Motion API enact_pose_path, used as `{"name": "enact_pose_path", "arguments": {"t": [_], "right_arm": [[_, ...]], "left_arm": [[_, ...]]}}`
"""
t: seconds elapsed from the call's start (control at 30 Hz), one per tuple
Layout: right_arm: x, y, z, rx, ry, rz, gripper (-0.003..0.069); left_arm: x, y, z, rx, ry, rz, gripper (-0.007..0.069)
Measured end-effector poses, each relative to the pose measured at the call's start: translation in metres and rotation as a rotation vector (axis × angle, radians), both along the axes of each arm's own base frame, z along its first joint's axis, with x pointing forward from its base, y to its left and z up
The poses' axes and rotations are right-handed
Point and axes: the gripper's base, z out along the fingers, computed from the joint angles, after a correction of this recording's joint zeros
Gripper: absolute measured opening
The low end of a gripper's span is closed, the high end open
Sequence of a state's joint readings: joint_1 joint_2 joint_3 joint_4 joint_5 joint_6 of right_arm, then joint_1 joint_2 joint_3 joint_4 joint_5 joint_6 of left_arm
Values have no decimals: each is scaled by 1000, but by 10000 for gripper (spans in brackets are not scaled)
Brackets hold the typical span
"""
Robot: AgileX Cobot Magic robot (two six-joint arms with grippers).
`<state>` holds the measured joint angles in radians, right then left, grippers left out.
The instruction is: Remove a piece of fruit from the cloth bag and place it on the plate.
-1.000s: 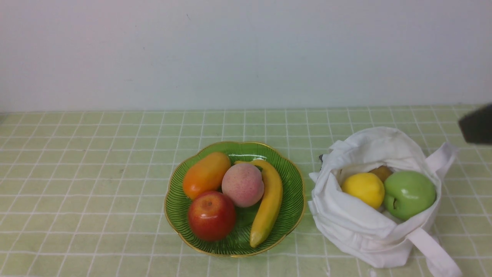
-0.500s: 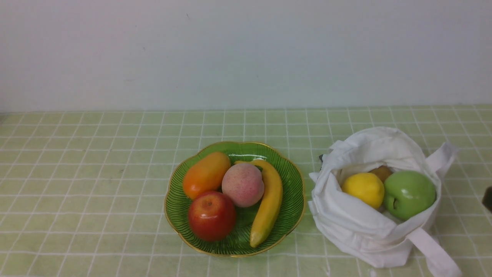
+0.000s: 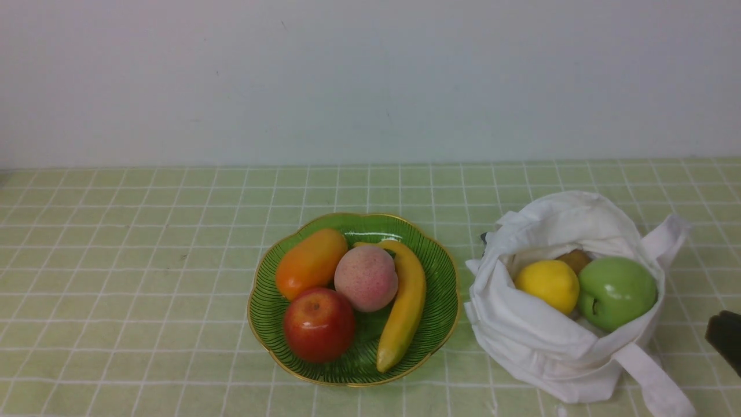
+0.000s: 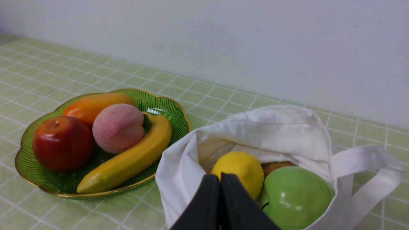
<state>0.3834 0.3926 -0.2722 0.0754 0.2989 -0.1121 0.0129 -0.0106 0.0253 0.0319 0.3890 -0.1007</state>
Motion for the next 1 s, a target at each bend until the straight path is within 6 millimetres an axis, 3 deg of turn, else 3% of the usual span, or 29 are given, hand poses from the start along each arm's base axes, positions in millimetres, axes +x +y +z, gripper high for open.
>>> {"name": "enact_pose_path", "arguments": {"t": [0.53,1.0], "right_arm": [[-2,-1,-6,-12,29,2,-14],[-28,-25,-59,60,-97,-216,-14]], "left_arm": [[0,0,0,0,0,0,-8],[0,0,0,0,0,0,-8]]}}
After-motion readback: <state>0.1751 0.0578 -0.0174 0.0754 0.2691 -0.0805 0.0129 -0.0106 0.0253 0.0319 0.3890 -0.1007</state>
